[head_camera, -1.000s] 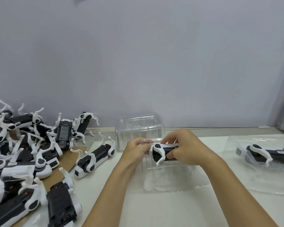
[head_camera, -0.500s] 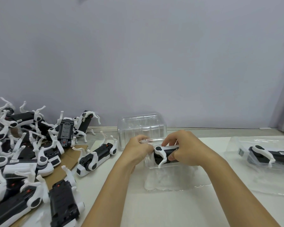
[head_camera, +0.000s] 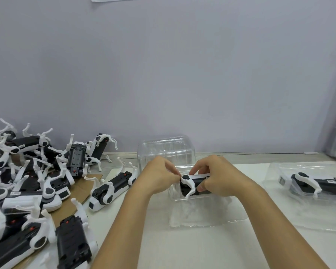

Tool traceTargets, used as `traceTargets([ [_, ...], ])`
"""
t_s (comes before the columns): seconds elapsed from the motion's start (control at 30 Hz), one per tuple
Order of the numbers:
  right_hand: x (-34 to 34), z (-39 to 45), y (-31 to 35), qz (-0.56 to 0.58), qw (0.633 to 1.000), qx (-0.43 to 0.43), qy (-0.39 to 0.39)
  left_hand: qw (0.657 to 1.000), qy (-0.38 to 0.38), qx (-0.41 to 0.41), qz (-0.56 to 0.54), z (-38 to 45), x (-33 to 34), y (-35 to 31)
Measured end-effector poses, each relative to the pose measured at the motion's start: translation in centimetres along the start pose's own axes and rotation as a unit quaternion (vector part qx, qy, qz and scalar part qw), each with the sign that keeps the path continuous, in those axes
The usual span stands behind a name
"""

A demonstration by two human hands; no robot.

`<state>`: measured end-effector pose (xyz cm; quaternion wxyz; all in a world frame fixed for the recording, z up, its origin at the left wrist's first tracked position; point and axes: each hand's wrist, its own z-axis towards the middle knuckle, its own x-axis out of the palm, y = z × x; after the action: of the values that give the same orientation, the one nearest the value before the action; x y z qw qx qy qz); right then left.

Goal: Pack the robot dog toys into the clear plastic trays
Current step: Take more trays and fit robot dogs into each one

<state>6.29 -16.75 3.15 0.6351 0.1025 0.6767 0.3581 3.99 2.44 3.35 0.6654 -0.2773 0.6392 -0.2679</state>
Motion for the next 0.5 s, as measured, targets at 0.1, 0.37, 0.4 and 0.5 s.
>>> traceTargets([
  [0.1,-0.01,-0.05,0.01,0.001,1.0,0.001,0.002,1.0,0.008,-0.006,0.02,-0.18,-0.32,-0.2],
  [0.37,0.02,-0.14,0.16,0.004,1.0,0.004,0.002,0.993,0.1,0.002,0.063,-0.63,-0.25,-0.5],
  [0.4,0.0,-0.17,0.12,0.005,1.0,0.004,0.002,0.991,0.113,0.001,0.065,-0.66,-0.18,-0.55],
  [0.5,-0.04,-0.22,0.07,0.009,1.0,0.007,0.003,0.992,0.117,0.003,0.049,-0.74,-0.05,-0.67],
])
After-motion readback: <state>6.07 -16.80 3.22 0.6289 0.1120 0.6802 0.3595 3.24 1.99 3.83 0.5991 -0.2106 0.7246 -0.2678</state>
